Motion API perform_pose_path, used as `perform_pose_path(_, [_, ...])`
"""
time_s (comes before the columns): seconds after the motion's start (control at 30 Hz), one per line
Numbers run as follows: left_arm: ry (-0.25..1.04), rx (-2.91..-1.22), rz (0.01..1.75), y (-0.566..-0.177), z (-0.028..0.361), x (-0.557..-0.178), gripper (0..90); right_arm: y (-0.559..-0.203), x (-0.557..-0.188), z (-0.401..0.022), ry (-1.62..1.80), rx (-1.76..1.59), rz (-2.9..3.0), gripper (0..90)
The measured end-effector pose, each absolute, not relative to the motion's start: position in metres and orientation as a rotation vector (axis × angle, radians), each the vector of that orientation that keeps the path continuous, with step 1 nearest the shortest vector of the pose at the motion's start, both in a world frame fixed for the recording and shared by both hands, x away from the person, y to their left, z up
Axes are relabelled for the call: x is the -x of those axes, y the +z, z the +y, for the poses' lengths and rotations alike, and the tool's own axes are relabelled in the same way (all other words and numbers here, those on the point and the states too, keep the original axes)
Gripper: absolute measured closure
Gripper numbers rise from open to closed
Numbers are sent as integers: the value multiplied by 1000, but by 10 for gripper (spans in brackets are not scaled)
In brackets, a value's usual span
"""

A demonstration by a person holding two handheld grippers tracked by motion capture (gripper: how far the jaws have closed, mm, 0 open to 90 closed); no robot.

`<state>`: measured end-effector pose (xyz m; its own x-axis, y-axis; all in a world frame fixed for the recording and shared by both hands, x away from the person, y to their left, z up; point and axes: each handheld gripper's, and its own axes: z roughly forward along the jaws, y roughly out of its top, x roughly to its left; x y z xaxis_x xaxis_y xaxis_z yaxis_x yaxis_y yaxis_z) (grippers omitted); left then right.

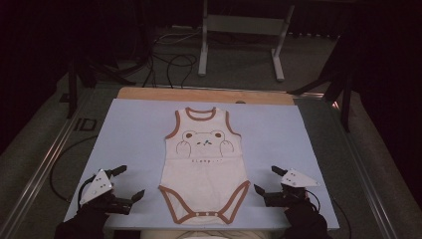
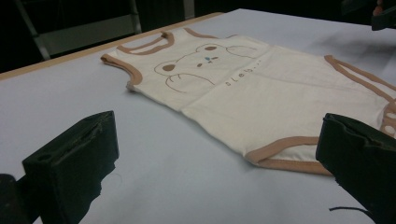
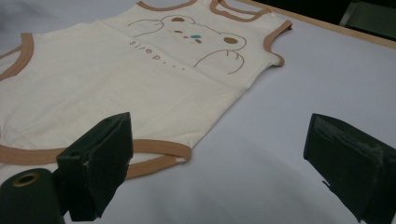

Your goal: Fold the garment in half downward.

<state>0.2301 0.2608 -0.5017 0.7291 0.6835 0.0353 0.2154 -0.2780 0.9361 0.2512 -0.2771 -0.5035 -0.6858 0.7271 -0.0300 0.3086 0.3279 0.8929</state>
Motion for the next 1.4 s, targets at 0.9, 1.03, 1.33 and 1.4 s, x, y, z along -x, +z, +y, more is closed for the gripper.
perform_pose_path(0.9, [485,-1855,648,-492,255,-229,2,-492,-244,-270,1330,-915,2109,82])
perform_pose_path(1.03, [485,-1860,646,-492,253,-229,2,-491,-244,-265,1325,-917,2094,81])
perform_pose_path(1.33, [478,-1857,654,-484,250,-229,2,-475,-243,-259,1323,-901,2073,81])
perform_pose_path(1.4, [472,-1859,666,-478,250,-231,2,-469,-243,-259,1314,-906,2082,82])
